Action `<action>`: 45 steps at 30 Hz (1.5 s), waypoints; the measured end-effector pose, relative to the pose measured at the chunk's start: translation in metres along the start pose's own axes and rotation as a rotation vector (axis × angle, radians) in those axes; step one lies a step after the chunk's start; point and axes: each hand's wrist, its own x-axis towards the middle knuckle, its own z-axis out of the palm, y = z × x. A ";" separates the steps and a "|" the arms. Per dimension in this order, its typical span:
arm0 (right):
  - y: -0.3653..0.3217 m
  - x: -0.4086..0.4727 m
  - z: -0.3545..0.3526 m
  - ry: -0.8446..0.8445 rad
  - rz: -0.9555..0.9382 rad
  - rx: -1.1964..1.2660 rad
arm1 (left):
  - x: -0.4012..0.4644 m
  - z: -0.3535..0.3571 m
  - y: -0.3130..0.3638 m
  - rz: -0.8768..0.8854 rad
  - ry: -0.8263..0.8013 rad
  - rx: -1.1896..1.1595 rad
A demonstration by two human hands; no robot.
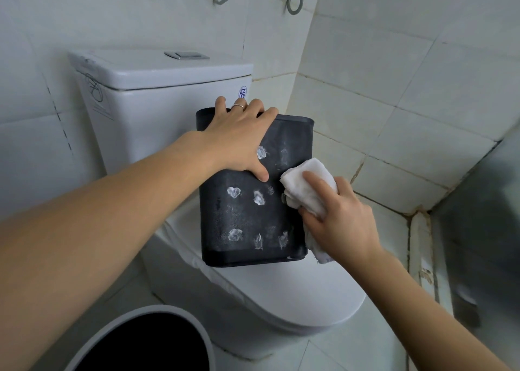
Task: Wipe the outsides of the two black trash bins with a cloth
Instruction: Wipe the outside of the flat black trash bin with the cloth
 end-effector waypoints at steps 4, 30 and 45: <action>-0.002 0.001 0.001 -0.064 0.048 -0.018 | 0.000 0.000 -0.001 -0.003 -0.008 -0.009; -0.003 0.013 0.000 -0.173 0.248 0.069 | 0.002 0.002 -0.004 -0.030 -0.010 -0.036; -0.017 0.012 -0.012 -0.169 0.184 -0.102 | 0.001 -0.001 0.001 -0.027 -0.015 -0.037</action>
